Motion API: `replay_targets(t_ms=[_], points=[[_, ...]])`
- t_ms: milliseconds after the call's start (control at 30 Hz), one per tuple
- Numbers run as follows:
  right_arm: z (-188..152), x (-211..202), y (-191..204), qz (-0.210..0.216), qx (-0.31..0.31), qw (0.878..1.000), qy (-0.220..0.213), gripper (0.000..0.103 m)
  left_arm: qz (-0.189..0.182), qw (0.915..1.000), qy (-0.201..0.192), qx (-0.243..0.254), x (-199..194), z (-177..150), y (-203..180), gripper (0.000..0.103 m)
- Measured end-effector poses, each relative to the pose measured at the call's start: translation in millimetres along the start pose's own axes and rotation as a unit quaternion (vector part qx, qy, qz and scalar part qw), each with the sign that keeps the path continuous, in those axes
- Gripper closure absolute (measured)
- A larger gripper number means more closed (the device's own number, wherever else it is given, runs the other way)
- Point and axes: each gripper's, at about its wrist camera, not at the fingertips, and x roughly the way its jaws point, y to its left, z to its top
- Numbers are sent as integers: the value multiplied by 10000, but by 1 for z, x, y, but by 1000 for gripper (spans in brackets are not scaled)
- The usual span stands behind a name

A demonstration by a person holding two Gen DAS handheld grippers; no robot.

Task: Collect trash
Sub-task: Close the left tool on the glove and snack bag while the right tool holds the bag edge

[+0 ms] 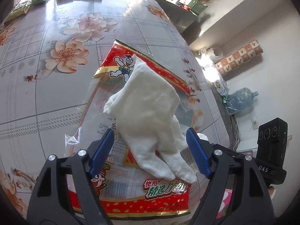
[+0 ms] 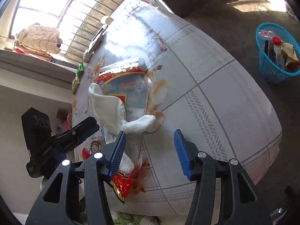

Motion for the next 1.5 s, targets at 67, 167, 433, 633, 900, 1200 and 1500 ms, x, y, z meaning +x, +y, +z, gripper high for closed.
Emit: replay_targets(t_ms=[67, 167, 433, 633, 900, 1200, 1500], points=[[-1, 3, -8, 267, 207, 9994, -3, 51, 291, 9992, -68, 259, 7, -1, -9, 29], [-1, 7, -14, 483, 416, 9980, -33, 53, 543, 9970, -124, 531, 16, -3, -16, 37], [-9, 9, -41, 1007, 1007, 9896, -204, 72, 1046, 9859, -279, 1274, 22, -7, -36, 60], [-8, 15, -54, 1285, 1219, 9841, -124, 82, 1152, 9849, -361, 1240, 23, -8, -37, 84], [-4, 16, -51, 1304, 1053, 9857, -153, 82, 777, 9912, -556, 914, 4, -10, -34, 93], [0, 15, -59, 1532, 1002, 9829, -218, 85, 86, 9975, -674, -204, -17, -17, 5, 93], [1, 15, -61, 1683, 1045, 9800, -192, 84, -109, 9963, -325, -784, 3, -23, 30, 94]])
